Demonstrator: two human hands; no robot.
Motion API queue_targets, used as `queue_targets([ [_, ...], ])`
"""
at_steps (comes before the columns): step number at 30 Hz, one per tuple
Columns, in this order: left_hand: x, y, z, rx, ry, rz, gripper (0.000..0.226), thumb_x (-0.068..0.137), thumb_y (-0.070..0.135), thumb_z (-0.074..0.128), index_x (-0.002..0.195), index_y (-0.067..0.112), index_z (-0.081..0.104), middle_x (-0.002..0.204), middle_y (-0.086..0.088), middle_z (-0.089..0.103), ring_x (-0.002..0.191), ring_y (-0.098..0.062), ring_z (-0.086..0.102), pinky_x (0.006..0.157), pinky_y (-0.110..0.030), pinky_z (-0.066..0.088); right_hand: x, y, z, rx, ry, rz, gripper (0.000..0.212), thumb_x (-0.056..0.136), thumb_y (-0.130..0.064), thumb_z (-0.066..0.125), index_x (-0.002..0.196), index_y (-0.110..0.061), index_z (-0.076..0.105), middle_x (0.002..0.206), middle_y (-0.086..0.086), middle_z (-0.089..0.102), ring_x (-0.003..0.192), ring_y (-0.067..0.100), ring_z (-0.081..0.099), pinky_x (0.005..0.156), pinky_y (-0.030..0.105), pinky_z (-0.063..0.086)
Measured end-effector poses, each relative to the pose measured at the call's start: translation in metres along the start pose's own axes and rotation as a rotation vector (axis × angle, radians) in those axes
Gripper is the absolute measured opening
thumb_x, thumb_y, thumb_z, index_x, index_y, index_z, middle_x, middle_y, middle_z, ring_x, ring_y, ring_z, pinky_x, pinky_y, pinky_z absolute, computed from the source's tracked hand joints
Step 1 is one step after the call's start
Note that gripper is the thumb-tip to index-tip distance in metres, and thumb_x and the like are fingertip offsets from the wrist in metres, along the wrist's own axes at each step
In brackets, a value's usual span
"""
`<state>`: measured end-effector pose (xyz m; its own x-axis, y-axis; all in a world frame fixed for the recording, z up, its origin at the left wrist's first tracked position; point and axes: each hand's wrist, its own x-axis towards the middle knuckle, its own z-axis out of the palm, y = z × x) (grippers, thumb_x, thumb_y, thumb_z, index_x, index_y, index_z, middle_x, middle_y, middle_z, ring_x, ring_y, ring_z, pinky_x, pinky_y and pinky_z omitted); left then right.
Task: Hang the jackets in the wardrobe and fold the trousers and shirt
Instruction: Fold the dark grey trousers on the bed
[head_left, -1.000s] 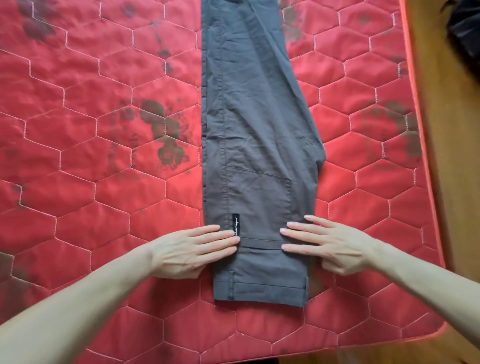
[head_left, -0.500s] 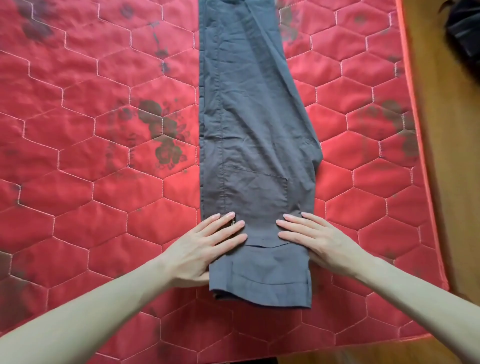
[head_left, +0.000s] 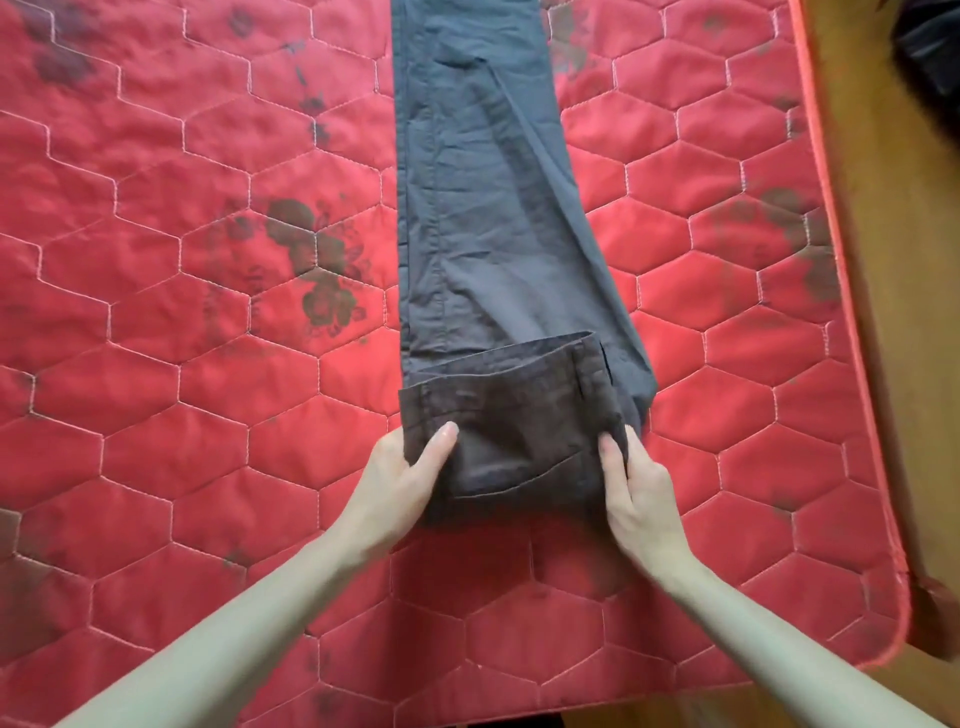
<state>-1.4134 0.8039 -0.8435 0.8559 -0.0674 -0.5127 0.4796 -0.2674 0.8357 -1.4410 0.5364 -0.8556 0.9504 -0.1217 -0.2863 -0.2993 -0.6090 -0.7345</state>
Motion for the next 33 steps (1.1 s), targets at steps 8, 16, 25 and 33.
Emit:
queue_targets([
  [8,0.016,-0.002,0.013,-0.117,0.04,-0.037,0.025,0.091,0.029,0.062,0.115,0.029,0.069,0.112,0.023,0.076,0.107,0.006,0.068,0.088,-0.009,0.048,0.019,0.0,0.023,-0.088,0.23,0.141,0.026,0.111,-0.026,0.04,0.097,-0.008,0.052,0.073,0.023,0.062,0.074,0.052,0.057,0.061,0.044,0.024],
  [16,0.015,-0.007,0.022,0.222,0.242,0.089,0.014,0.106,0.018,0.057,0.096,0.024,0.049,0.077,0.014,0.056,0.079,-0.034,0.052,0.078,-0.059,0.045,0.033,-0.006,0.024,-0.147,0.252,0.202,0.023,0.111,-0.033,0.036,0.092,-0.022,0.041,0.076,0.026,0.065,0.076,0.052,0.059,0.061,0.045,0.024],
  [25,0.033,-0.008,0.041,0.419,0.499,0.067,0.016,0.105,0.03,0.056,0.101,0.019,0.045,0.068,-0.014,0.062,0.072,-0.049,0.058,0.064,-0.053,0.047,0.06,-0.011,0.026,-0.337,0.27,0.145,0.028,0.111,-0.037,0.041,0.11,-0.011,0.054,0.079,0.03,0.068,0.076,0.052,0.064,0.06,0.044,0.029],
  [33,0.032,-0.002,0.056,0.863,0.445,0.529,0.05,0.102,0.028,0.053,0.148,0.008,0.048,0.157,-0.014,0.041,0.146,-0.035,0.038,0.123,-0.049,0.03,0.053,-0.036,0.029,-0.556,0.426,-0.271,0.047,0.104,-0.018,0.053,0.15,-0.012,0.048,0.146,0.011,0.051,0.135,0.03,0.049,0.108,0.044,0.041],
])
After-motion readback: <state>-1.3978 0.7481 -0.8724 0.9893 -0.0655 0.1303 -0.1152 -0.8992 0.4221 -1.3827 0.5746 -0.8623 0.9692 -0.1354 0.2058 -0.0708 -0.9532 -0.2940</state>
